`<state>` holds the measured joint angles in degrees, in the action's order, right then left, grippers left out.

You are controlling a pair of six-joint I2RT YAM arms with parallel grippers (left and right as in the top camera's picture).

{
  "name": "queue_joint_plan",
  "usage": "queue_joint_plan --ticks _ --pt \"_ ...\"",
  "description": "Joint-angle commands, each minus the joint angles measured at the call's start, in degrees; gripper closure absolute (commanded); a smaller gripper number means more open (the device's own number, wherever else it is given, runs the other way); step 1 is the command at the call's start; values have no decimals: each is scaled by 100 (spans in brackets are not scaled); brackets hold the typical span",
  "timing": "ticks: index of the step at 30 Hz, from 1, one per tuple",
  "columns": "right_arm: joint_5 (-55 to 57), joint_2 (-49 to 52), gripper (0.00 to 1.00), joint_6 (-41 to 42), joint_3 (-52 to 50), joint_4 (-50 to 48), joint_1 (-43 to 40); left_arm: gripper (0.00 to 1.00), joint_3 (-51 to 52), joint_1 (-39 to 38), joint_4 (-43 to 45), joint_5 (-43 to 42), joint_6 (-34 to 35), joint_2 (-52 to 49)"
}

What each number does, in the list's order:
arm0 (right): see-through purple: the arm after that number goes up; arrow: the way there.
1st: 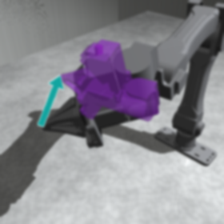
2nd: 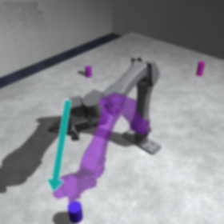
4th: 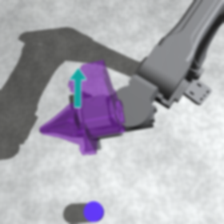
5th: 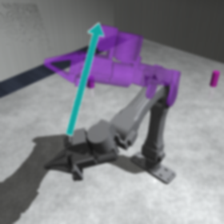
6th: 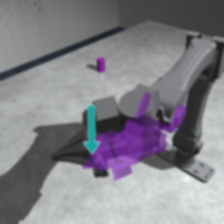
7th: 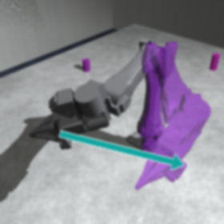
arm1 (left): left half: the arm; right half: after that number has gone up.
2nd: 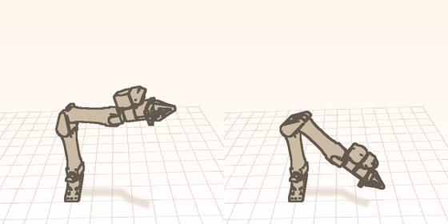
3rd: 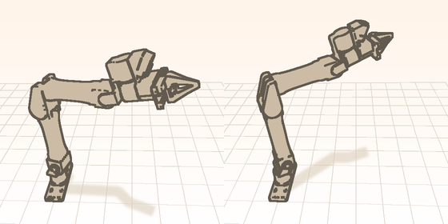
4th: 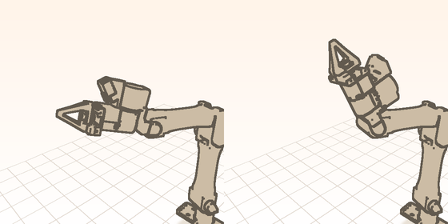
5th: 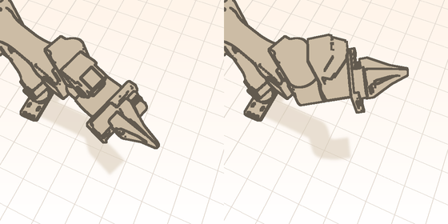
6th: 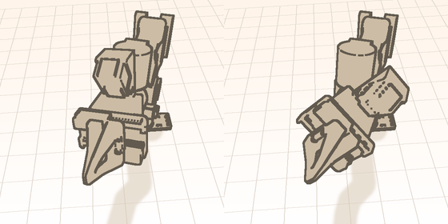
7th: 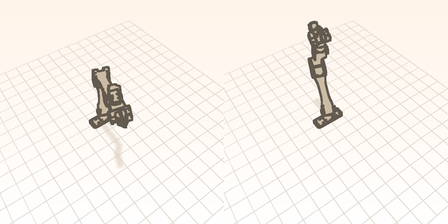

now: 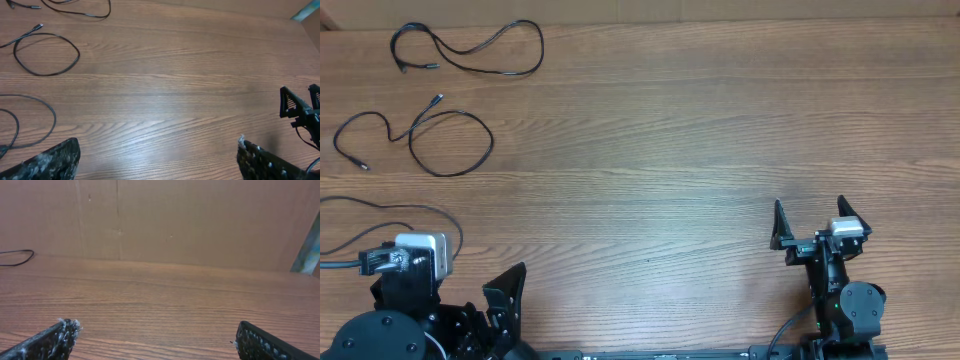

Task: Untangle cables

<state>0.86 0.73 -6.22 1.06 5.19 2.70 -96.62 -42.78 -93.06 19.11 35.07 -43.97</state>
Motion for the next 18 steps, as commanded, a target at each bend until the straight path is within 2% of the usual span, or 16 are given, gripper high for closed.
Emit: queue_joint_plan --ticks 1,18 --pt "44 -57 0 190 -61 -22 -22 1 44 -52 9 76 96 59" --pt "50 -57 0 319 -61 -39 -20 0 44 -52 9 76 96 59"
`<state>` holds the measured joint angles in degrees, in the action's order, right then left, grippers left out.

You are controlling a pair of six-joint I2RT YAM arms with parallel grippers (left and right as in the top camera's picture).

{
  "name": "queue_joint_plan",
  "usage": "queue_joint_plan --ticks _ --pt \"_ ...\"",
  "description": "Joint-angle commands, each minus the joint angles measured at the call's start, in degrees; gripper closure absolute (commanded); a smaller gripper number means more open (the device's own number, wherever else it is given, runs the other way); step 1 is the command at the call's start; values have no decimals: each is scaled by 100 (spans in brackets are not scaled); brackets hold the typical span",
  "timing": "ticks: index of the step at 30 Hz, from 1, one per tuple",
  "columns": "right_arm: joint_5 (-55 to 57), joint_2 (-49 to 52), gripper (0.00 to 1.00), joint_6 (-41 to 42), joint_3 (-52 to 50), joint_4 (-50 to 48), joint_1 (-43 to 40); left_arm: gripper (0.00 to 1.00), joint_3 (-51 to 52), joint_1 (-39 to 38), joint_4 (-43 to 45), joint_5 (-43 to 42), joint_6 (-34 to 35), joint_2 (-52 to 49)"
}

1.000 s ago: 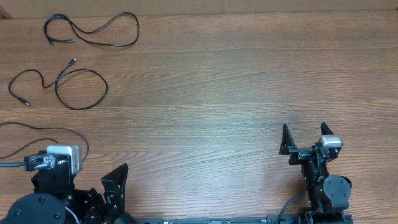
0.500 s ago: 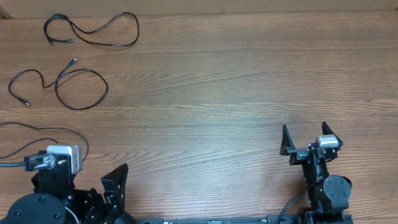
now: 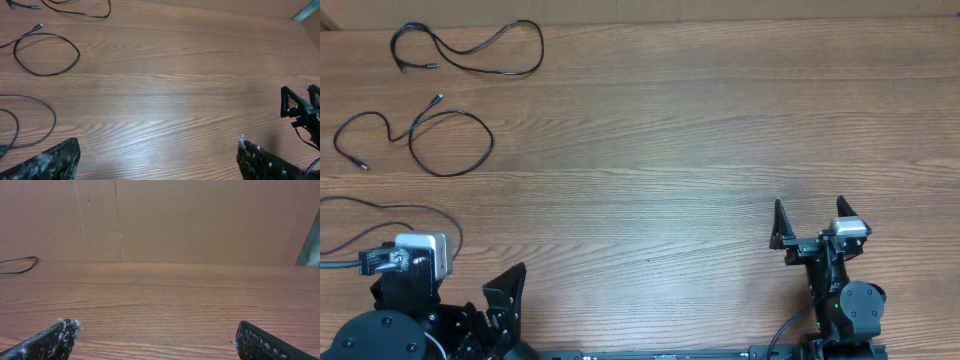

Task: Untangle cables

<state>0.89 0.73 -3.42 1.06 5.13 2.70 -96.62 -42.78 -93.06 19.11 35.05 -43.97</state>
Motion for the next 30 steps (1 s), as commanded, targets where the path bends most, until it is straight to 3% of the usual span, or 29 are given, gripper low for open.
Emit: queue_joint_plan --ticks 1,30 --pt "48 -57 0 39 -61 -33 -20 0 44 -52 7 76 98 59" --pt "48 -57 0 39 -61 -35 -20 0 229 -46 192 -44 28 59"
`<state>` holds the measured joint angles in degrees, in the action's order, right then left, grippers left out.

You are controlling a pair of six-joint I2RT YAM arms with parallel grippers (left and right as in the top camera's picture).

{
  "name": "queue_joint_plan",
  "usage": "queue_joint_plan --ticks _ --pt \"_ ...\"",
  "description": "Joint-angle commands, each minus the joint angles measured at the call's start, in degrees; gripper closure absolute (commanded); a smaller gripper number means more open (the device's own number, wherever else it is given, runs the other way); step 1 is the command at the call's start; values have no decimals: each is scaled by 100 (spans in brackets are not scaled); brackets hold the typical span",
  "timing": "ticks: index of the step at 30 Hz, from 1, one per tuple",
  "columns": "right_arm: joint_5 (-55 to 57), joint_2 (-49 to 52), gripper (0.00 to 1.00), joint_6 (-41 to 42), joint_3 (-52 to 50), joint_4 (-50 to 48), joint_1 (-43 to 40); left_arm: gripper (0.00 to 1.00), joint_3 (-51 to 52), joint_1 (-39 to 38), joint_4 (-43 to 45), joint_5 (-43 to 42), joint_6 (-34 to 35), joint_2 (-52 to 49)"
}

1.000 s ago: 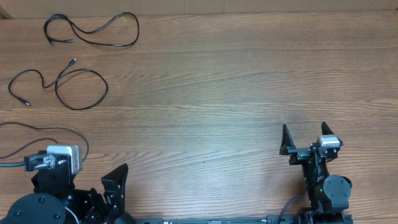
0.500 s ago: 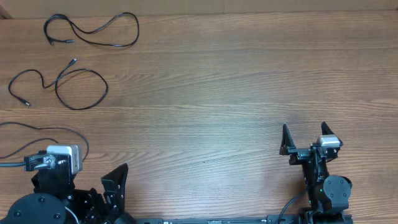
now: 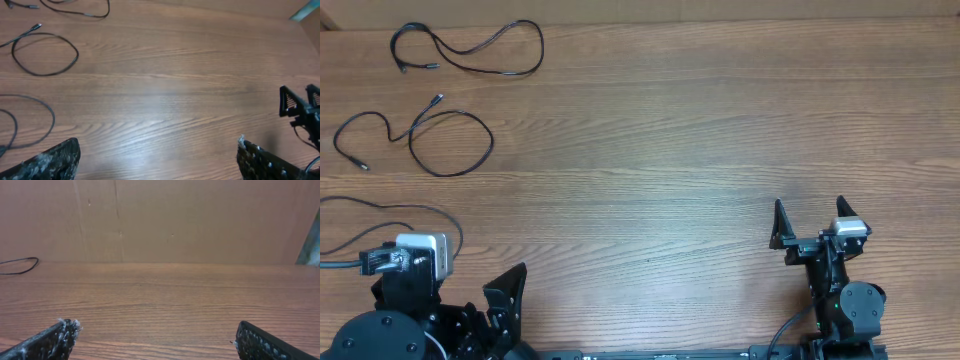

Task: Untangle cables

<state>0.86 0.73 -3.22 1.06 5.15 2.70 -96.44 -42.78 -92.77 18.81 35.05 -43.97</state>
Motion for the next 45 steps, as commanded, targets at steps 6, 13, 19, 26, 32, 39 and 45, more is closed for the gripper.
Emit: queue_joint_plan --ticks 6,13,19,26,32,39,45 --pt "50 -57 0 20 -61 -37 -20 0 1537 1366 1766 -1384 -2809 125" --pt "50 -57 0 20 -61 -37 -20 0 3049 2686 3185 -3379 -5189 640" --pt "50 -57 0 20 -61 -37 -20 1 5049 3574 4704 -3799 -5362 1908" --pt "50 -57 0 20 -61 -37 -20 1 7390 4245 6793 -4238 -5209 3351" --pt "50 -57 0 20 -61 -37 -20 1 8402 4238 7862 -3703 -4277 4166" --pt "50 -57 0 20 -61 -37 -20 0 8721 4100 8192 -2590 -3580 4378" --pt "50 -57 0 20 -61 -39 -20 1 9101 4059 8957 -2057 -3399 4378"
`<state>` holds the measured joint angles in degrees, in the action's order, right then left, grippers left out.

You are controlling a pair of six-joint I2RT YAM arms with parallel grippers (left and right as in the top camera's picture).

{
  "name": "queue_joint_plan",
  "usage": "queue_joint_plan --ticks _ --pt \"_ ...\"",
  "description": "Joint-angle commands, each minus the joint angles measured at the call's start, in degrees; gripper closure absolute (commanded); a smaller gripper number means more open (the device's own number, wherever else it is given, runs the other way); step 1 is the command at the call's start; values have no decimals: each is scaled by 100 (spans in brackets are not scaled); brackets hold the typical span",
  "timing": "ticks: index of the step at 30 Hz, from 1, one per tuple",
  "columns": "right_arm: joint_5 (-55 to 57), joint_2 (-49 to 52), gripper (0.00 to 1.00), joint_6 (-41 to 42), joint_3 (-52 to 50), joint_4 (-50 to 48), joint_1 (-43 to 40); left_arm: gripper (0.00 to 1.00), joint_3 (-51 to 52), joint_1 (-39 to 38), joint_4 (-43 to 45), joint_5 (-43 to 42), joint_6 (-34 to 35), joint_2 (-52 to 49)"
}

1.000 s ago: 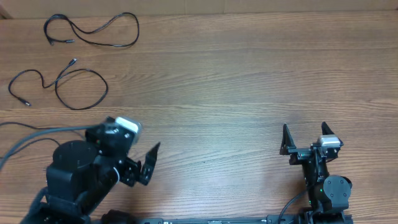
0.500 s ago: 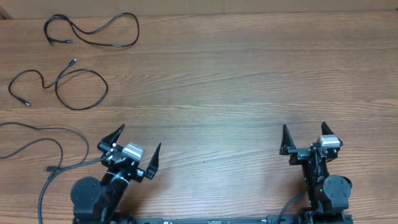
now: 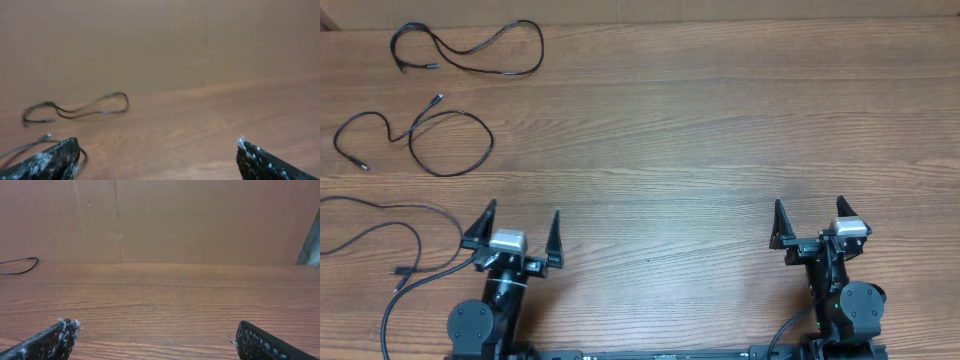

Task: Untangle cables

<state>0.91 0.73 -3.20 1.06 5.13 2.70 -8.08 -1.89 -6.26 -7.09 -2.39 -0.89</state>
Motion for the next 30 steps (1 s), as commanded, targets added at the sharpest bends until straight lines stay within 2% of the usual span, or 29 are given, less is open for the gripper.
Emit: queue_joint_plan --ticks 1,6,11,16,23,30 --pt "46 -57 0 17 -61 -37 -20 0 365 -33 415 608 472 70" --pt "46 -57 0 17 -61 -37 -20 0 785 157 787 645 894 72" --pt "46 -57 0 17 -61 -35 -20 0 780 304 188 767 857 72" --pt "46 -57 0 17 -61 -35 -20 0 780 380 175 737 221 72" --pt "46 -57 0 17 -61 -35 -20 0 780 380 170 763 219 72" --pt "46 -57 0 17 -61 -35 -20 0 782 380 179 975 841 72"
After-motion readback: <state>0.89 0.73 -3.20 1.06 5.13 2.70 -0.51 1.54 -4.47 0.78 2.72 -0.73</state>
